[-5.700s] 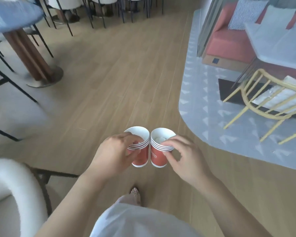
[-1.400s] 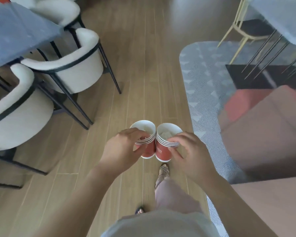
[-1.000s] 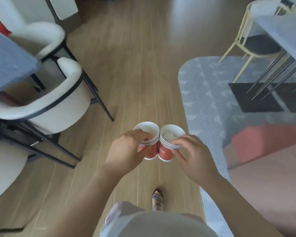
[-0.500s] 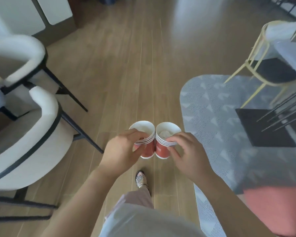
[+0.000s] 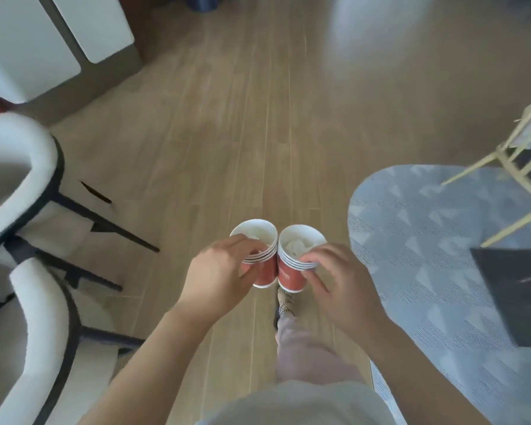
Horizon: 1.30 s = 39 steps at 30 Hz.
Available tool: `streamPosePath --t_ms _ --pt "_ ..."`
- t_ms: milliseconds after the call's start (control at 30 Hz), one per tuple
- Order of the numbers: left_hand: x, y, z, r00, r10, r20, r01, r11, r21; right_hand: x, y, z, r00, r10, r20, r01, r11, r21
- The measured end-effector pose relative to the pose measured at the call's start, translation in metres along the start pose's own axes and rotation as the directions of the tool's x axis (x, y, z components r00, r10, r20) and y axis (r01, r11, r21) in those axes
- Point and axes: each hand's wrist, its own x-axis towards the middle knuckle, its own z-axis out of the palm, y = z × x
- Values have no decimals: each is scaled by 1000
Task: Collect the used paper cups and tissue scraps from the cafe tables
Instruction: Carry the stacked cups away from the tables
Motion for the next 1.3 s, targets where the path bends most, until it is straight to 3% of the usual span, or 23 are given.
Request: streamPosePath --t_ms 367,600,1000,1300 --pt "301 -89 -1 993 -74 -88 83 991 104 327 97 44 987 -148 69 143 986 82" --pt "461 -153 2 985 -129 -117 137 988 65 493 136 77 987 -151 57 144 982 119" --pt "802 -293 -22 994 -58 -95 58 998 -1 845 197 139 988 -149 47 146 987 66" --pt "1021 -374 -5 999 -32 -29 33 999 20 1050 263 184 996 -35 81 27 995 100"
